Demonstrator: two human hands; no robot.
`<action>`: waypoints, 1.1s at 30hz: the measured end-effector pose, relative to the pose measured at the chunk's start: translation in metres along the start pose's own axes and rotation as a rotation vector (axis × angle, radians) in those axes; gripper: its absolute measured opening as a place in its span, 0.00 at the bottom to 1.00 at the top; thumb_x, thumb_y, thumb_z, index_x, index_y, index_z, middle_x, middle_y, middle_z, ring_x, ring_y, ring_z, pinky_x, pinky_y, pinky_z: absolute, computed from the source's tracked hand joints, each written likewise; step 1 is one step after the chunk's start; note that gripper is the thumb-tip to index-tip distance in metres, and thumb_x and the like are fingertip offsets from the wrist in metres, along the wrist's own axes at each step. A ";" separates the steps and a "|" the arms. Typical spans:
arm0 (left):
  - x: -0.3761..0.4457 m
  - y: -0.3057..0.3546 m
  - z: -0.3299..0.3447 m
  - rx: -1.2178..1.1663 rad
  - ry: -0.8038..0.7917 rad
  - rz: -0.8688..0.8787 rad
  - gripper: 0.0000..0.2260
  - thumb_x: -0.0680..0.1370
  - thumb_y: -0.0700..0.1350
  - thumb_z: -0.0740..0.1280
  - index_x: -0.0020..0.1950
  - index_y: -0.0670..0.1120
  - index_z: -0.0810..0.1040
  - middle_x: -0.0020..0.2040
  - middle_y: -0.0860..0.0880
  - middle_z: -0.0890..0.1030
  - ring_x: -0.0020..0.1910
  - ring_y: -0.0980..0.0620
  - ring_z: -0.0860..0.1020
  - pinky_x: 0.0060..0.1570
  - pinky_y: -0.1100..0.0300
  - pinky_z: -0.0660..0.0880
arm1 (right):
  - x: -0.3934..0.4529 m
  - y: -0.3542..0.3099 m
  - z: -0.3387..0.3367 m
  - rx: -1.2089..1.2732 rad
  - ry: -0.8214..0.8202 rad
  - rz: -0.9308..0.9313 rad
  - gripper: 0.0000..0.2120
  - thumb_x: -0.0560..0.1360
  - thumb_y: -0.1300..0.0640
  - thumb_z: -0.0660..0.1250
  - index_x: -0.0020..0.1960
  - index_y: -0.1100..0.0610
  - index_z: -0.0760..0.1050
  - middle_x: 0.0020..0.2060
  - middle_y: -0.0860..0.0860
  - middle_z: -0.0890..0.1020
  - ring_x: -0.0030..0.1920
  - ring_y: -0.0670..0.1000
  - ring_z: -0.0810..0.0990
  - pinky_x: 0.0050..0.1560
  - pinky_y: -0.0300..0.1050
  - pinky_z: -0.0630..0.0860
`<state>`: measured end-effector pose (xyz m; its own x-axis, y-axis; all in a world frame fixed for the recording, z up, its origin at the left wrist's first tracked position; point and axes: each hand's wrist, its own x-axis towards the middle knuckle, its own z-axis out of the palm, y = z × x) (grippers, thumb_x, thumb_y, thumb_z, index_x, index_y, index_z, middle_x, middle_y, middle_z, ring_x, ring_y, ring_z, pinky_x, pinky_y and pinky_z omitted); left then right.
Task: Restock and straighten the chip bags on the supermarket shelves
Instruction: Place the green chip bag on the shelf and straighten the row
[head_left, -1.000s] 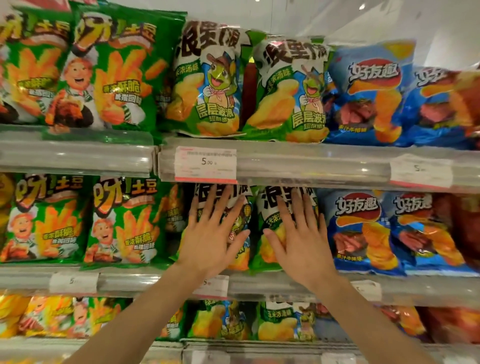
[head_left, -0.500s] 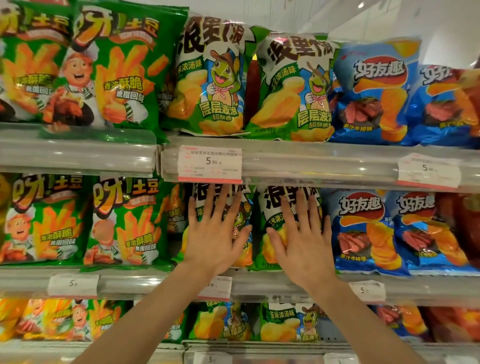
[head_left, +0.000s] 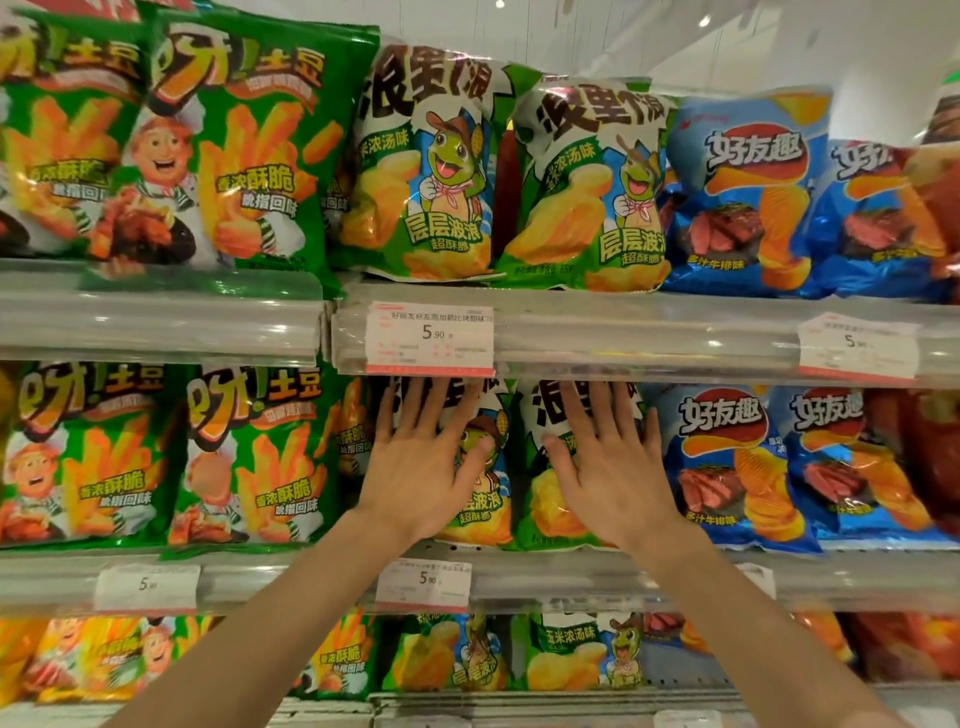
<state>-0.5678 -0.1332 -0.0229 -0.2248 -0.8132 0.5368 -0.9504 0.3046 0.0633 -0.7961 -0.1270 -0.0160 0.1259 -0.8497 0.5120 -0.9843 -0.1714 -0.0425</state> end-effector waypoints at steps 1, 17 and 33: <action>-0.001 0.001 0.000 0.009 0.004 -0.003 0.29 0.81 0.65 0.39 0.82 0.60 0.40 0.84 0.48 0.45 0.82 0.46 0.39 0.79 0.40 0.41 | -0.001 -0.001 0.000 -0.002 0.001 0.004 0.34 0.80 0.35 0.38 0.82 0.48 0.45 0.82 0.54 0.48 0.81 0.56 0.42 0.77 0.70 0.48; -0.019 0.000 -0.004 -0.184 0.071 -0.046 0.32 0.79 0.72 0.46 0.81 0.64 0.48 0.84 0.51 0.45 0.82 0.46 0.41 0.75 0.34 0.55 | -0.016 0.003 -0.005 0.117 0.046 0.040 0.35 0.80 0.32 0.40 0.82 0.46 0.42 0.82 0.52 0.43 0.81 0.54 0.38 0.78 0.67 0.45; -0.027 0.010 0.000 0.032 0.087 -0.105 0.34 0.80 0.71 0.40 0.82 0.58 0.54 0.84 0.44 0.49 0.82 0.42 0.45 0.75 0.34 0.54 | -0.034 -0.007 0.007 0.123 0.081 0.131 0.36 0.80 0.31 0.41 0.82 0.48 0.43 0.82 0.54 0.42 0.81 0.56 0.39 0.78 0.64 0.53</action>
<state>-0.5717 -0.1080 -0.0369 -0.1052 -0.7935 0.5994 -0.9744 0.2026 0.0972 -0.7923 -0.1002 -0.0394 -0.0173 -0.8266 0.5625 -0.9685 -0.1260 -0.2149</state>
